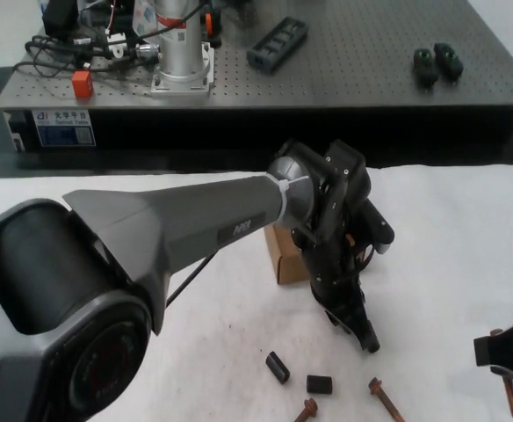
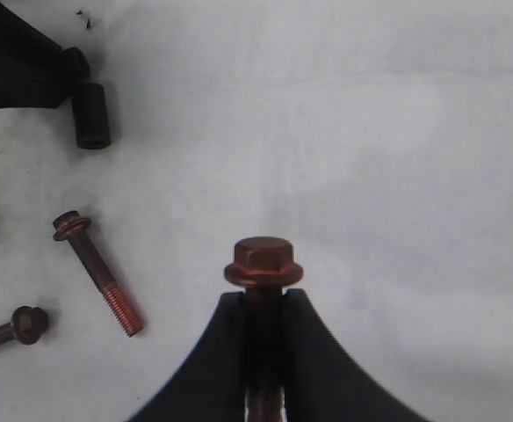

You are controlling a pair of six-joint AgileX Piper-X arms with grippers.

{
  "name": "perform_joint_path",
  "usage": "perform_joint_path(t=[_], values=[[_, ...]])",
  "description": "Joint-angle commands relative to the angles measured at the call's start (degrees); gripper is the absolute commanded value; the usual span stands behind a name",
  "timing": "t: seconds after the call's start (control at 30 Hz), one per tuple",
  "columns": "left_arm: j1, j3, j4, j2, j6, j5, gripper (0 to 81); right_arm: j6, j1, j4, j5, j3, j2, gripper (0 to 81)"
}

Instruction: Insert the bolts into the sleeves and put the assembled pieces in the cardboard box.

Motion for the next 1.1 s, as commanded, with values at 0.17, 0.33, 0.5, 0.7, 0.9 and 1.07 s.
perform_joint_path(t=[0.17,0.33,0.5,0.7,0.9,1.07], values=[[0.1,-1.7,1.5,-5.7,-7.2,-1.0,0.7,0.0,-0.3,-5.4,-7.7,-0.1,-1.1,1.1],[2.9,6.4,0.3,-18.3,-12.2,1.9,0.7,6.7,-0.2,-15.8,-17.6,-0.1,-4.4,1.1],[5.9,28.4,-17.3,-34.5,-21.3,11.1,0.7,20.7,3.7,-33.3,-26.5,-0.1,-6.8,1.1],[6.5,52.3,-45.8,-52.5,-30.4,23.2,0.7,33.7,15.1,-58.3,-27.1,-0.1,-4.8,1.1],[6.5,61.1,-55.9,-63.2,-35.1,24.1,0.7,39.1,22.7,-69.7,-24.9,-0.6,0.6,1.1],[6.5,62.9,-56.0,-67.3,-35.2,21.8,0.7,39.0,26.1,-71.7,-23.6,-1.9,2.7,1.1]])
